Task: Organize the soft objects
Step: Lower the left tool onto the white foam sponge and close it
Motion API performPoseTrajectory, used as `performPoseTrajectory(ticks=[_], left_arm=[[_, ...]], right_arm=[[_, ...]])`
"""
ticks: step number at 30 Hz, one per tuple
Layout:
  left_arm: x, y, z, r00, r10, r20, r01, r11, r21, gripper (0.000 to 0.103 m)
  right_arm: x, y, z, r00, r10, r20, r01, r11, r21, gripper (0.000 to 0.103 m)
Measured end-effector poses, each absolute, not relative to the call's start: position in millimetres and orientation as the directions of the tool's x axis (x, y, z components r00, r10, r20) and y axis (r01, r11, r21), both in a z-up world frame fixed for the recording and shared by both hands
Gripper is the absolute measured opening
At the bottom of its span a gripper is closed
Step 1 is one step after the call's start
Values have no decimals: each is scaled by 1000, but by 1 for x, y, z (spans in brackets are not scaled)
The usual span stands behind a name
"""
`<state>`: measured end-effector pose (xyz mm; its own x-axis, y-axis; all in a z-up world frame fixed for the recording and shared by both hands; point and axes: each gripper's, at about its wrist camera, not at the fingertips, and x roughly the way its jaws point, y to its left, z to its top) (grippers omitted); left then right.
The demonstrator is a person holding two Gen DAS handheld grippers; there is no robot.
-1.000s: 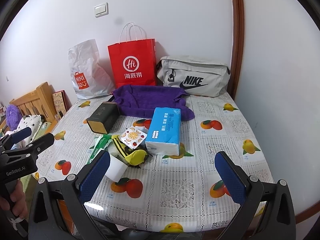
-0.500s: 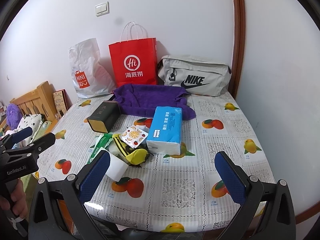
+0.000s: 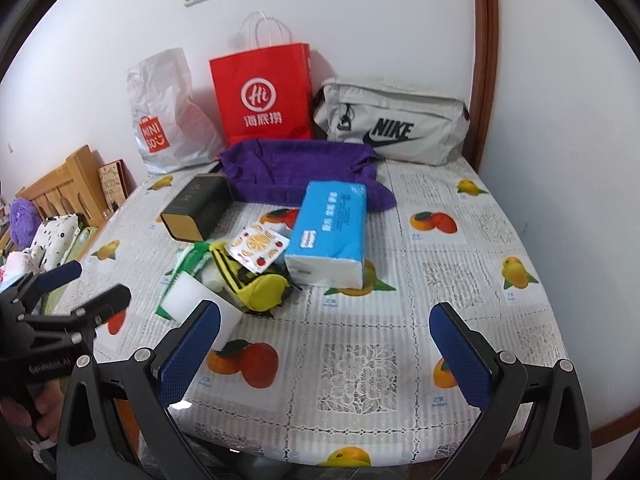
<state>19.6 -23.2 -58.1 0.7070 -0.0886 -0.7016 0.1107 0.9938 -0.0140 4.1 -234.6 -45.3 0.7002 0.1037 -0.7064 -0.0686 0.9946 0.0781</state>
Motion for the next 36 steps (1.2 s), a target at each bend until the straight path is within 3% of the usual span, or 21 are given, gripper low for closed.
performPoseTrajectory(ticks=[13,22,26,36], left_arm=[[48,-52,-105,629,-151,-763,229,973,-4,103],[68,-60,-129,598,-120,-792,235,972,30,103],[70,-54,-127,599,-184,-779,258,966,-29,85],[72,-37,-108,639,-232,-734,256,963,-82,82]], right_arm=[[29,-251,-82,642,83,-762,-20,996,91,103],[46,-248,-100,606,103,-788,-39,994,101,103],[54,-243,-107,591,113,-798,-52,993,102,103],[69,-225,-111,580,155,-800,-108,988,113,103]])
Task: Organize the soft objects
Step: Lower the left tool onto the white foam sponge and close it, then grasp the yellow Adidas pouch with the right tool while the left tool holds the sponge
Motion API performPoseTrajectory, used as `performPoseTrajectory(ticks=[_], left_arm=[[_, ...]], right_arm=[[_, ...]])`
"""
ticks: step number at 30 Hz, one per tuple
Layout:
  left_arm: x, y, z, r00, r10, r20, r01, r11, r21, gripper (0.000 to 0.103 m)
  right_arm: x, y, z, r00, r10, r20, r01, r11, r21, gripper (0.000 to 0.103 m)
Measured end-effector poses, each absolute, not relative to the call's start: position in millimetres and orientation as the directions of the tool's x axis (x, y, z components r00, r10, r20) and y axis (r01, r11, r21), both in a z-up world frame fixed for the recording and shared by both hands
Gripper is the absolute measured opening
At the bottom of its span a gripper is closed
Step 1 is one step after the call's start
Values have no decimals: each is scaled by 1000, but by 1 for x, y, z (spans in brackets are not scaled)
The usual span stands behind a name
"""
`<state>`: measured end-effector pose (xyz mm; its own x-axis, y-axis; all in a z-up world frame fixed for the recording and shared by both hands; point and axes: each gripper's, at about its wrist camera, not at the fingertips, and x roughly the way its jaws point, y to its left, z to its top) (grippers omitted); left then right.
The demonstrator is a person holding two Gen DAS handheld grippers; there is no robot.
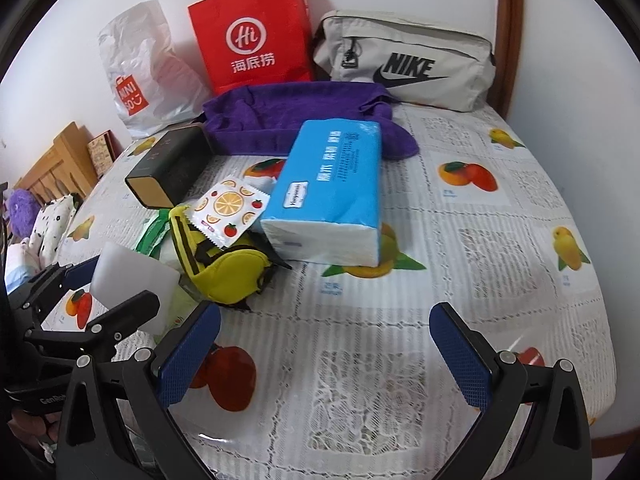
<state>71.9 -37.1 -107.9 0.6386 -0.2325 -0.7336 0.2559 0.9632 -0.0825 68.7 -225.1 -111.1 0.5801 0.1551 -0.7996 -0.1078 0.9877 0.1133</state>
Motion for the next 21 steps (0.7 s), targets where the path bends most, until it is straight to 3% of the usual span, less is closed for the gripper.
performPoseTrajectory(ticks=[21], left_arm=[[91,55,-104,688,-71,-722,-3,995,-101,82]], right_arm=[[95,-160,-131,550,293,-782,-339,934,111,99]])
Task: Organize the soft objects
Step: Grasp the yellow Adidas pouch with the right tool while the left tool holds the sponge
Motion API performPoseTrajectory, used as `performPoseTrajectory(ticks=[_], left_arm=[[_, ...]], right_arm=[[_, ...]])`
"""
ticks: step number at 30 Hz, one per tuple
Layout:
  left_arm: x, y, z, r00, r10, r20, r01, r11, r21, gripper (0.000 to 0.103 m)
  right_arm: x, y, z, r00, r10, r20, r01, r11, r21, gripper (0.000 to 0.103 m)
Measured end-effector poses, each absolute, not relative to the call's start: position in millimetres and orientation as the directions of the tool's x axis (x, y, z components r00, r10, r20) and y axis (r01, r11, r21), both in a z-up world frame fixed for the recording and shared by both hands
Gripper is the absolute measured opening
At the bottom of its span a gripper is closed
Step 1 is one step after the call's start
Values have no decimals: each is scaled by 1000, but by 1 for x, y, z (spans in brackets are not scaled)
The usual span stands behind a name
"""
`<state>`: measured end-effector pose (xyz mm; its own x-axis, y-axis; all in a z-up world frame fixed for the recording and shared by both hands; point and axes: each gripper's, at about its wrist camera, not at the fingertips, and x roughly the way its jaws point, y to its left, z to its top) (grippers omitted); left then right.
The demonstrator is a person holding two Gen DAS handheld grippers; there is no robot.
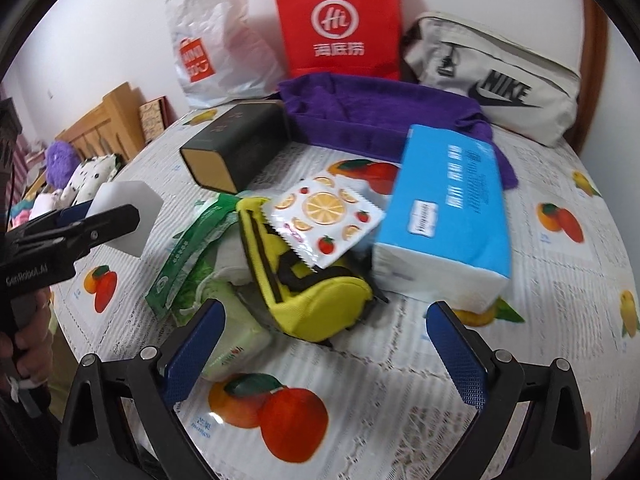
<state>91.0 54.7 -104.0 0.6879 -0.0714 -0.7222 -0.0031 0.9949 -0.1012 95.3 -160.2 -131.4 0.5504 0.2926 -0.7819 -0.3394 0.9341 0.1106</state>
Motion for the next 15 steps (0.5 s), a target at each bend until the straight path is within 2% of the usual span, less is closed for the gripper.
performPoseTrajectory(ticks=[6,8,10,13,15], left_arm=[[94,64,-110,677,-80,-731,-17,992,-125,82],[95,65,-111,673,-80,-735,-19,992,-126,82],[96,65,-113,669,-82,-738,-20,991,-129,82],[98,65,-114,666,-87,-741,-18,991,-132,82],[98,65,-114,666,-89,-741,-16,991,-133,82]], right_arm=[[106,-146,-142,549,278,-788,-374,925,66,96],[110,-142,-146,548,265,-793,-384,922,43,88],[114,-139,-151,543,255,-800,-392,920,27,69],[113,-142,-148,549,275,-789,-403,914,38,55],[110,-148,-139,540,326,-776,-412,906,95,51]])
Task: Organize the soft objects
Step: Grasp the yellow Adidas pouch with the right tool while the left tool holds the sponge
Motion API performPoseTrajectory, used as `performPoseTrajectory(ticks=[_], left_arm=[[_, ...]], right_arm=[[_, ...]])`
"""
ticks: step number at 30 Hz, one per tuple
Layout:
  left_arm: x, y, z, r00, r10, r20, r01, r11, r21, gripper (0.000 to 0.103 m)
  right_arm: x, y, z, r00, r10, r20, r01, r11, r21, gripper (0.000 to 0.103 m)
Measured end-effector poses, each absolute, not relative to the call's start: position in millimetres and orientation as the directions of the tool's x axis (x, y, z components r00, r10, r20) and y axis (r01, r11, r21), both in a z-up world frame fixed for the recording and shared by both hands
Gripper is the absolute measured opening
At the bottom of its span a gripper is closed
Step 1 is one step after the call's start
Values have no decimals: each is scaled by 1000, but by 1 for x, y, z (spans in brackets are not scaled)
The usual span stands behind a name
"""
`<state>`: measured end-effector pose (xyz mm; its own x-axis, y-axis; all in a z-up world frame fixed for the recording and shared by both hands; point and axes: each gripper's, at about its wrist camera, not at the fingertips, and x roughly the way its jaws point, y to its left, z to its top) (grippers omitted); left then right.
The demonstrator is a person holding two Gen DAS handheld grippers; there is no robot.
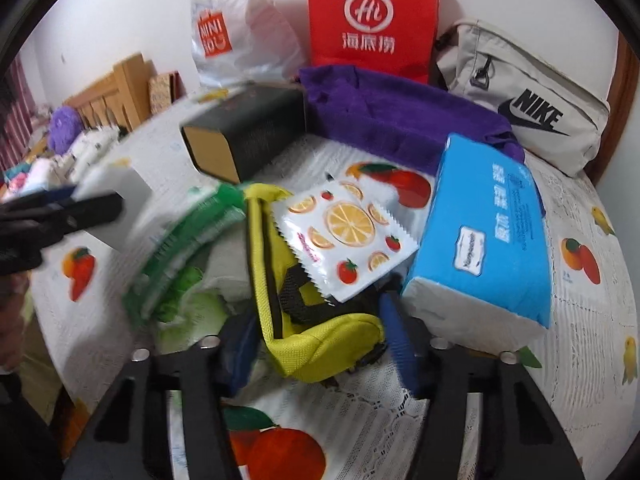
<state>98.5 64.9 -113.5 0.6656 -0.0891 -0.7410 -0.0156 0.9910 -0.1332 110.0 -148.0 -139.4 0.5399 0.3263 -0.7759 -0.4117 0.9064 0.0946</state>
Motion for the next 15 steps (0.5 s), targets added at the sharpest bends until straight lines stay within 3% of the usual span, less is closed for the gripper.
performPoseTrajectory(ticks=[6,10,15], left_arm=[[100,66,-111,667,-99,-739,-11,990,-143,82],[98,69,-110,667,-97,-739,-18,989,-146,82],[98,73,-113,658,-96,-746,-27,988,-151,83]], right_arm=[[97,-168,-117,482,498,-721,-429,851,302,47],[95,-180,-121,441,540,-717,-380,836,396,47],[93,-176,-136,428,474,-770,-349,872,344,50]])
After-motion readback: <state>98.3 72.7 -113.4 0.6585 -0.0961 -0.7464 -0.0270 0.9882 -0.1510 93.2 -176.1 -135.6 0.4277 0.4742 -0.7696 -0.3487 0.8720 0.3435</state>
